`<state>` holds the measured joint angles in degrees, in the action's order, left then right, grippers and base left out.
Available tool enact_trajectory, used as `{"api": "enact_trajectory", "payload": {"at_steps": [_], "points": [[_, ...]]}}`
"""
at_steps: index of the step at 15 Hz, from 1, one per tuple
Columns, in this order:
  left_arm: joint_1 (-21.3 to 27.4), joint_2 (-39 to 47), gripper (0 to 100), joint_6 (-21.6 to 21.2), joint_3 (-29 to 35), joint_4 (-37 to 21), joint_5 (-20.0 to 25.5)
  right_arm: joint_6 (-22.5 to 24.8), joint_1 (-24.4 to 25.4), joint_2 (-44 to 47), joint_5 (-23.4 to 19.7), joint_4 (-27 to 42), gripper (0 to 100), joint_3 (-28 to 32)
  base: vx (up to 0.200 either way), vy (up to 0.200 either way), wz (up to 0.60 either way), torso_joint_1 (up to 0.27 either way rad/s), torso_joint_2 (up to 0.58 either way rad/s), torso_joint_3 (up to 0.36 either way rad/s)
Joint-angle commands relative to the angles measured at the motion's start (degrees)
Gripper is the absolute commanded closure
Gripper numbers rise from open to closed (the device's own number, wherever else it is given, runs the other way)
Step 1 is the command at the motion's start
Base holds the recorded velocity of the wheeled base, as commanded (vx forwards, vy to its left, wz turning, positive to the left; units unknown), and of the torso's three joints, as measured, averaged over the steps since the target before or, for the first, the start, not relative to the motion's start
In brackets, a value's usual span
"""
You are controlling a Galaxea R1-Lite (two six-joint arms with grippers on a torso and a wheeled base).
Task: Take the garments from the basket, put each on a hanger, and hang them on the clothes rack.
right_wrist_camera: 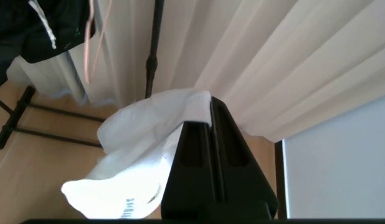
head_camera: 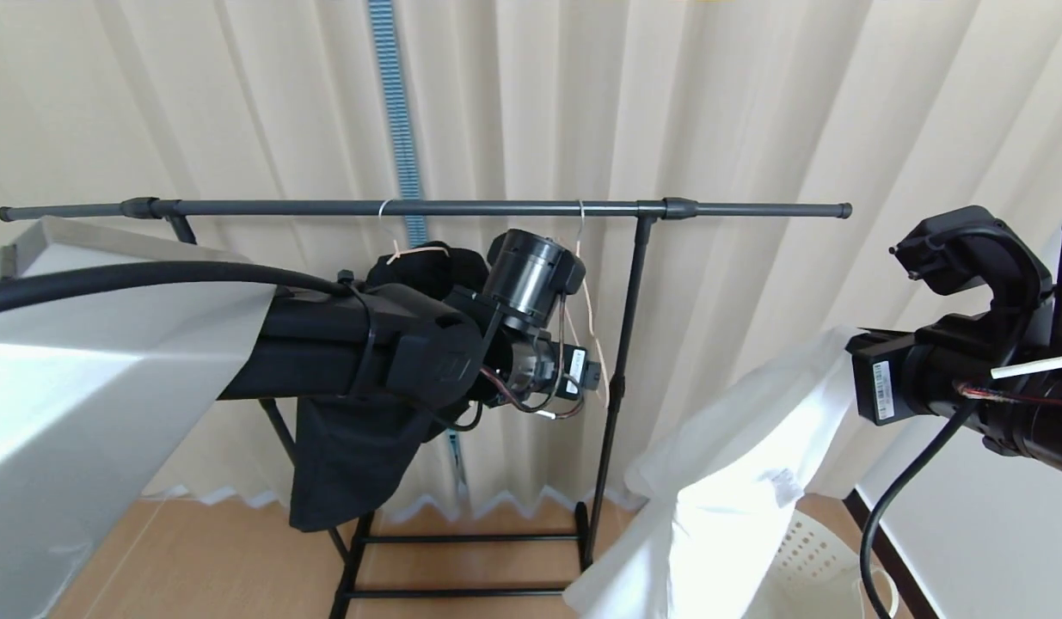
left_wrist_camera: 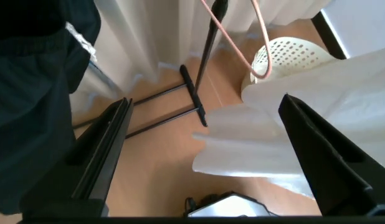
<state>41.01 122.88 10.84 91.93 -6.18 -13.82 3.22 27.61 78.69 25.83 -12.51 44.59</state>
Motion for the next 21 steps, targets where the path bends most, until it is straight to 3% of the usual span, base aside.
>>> {"api": "enact_trajectory", "payload": {"at_steps": [1,4,7,20,21], "points": [[0.04,0.25,0,0.06,0.27,0.20,-0.06,0.03,0.07,0.06,0.01,-0.06,100,-0.12,0.200,0.000,0.00,0.007,0.00,0.002],[0.04,0.52,0,0.94,0.71,0.82,-0.15,0.03,0.07,0.06,0.01,-0.06,100,-0.12,0.200,0.000,0.00,-0.006,0.00,0.004],[-0.05,1.31,0,1.64,0.71,2.40,-0.15,0.03,0.07,0.24,0.01,-0.06,100,-0.12,0.000,0.000,0.00,0.000,0.00,0.000],[-2.60,13.79,0,1.64,15.47,1.87,-0.59,0.03,0.07,1.38,0.10,-0.15,100,-0.12,0.000,0.000,0.00,0.000,0.00,0.000],[-2.60,16.43,0,1.56,18.20,1.87,-2.52,0.03,0.07,1.38,0.10,-0.15,100,-0.12,0.000,0.000,0.00,0.000,0.00,0.000]]}}
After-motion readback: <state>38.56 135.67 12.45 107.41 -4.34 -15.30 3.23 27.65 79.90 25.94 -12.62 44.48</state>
